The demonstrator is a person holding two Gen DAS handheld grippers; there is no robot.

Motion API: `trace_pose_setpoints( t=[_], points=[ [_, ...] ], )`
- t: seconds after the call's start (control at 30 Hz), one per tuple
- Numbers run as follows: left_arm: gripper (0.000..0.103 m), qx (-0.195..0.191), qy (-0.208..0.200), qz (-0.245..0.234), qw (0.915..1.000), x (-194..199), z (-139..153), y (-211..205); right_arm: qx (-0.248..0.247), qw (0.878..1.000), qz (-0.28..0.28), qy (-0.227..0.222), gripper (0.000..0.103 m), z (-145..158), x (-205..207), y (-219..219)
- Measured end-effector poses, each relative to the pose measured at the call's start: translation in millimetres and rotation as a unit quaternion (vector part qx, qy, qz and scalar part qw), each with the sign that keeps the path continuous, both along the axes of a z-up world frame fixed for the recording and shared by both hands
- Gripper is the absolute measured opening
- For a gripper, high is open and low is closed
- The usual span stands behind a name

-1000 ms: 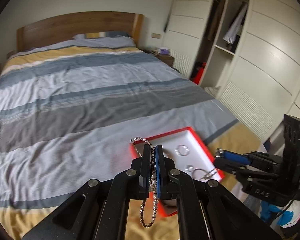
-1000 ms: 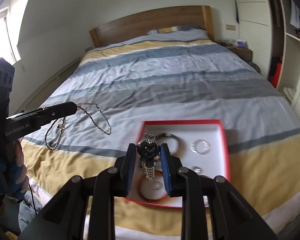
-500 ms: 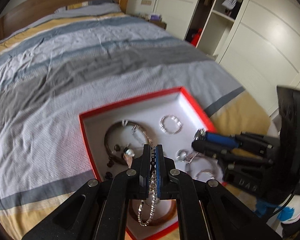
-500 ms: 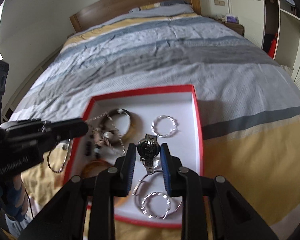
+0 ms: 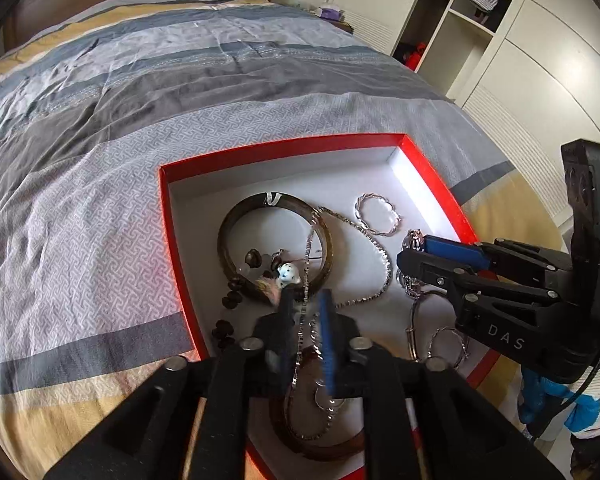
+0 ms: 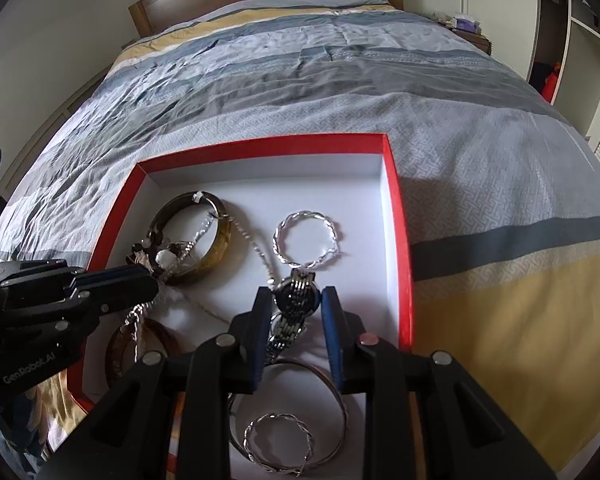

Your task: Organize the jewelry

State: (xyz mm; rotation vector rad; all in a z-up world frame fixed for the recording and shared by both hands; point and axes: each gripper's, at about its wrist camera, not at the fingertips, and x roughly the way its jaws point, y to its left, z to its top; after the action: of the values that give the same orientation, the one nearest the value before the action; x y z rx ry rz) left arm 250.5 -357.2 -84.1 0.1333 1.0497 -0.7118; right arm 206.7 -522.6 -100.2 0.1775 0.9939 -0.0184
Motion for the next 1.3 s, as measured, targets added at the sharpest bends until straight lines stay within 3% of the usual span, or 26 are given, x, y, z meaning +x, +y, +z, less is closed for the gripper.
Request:
trace_pose_setpoints(
  t=[0.07, 0.4, 0.67, 1.03, 1.3],
  points=[
    [0.030, -0.001, -0.006, 0.003, 1.0000, -1.9, 3.8, 2.1, 0.000, 1.000, -0.005, 0.001, 0.024, 0.5, -1.4, -1.0],
    [0.040, -0.010, -0.025, 0.012, 0.9996, -19.9, 30.2, 19.0, -0.008, 1.000, -0.022, -0.014, 0.024, 24.2, -18.6, -3.1],
    [0.066, -0.012, -0.062, 0.062, 0.9961, -53.7, 62.7, 65.7, -0.013, 0.999, -0.031, -0.039, 0.030, 59.8, -44.3, 17.9],
    [0.085, 0.014, -0.114, 0.163, 0.9799, -111.5, 94.3, 179.2, -0.023, 0.998, -0.006, -0.066, 0.039, 93.7, -84.5, 103.1],
    [0.099, 0.020, -0.146, 0.213, 0.9658, -156.4, 112.3, 247.3, -0.040, 0.995, 0.013, -0.088, 0.053, 111.1, -120.2, 167.2]
  ],
)
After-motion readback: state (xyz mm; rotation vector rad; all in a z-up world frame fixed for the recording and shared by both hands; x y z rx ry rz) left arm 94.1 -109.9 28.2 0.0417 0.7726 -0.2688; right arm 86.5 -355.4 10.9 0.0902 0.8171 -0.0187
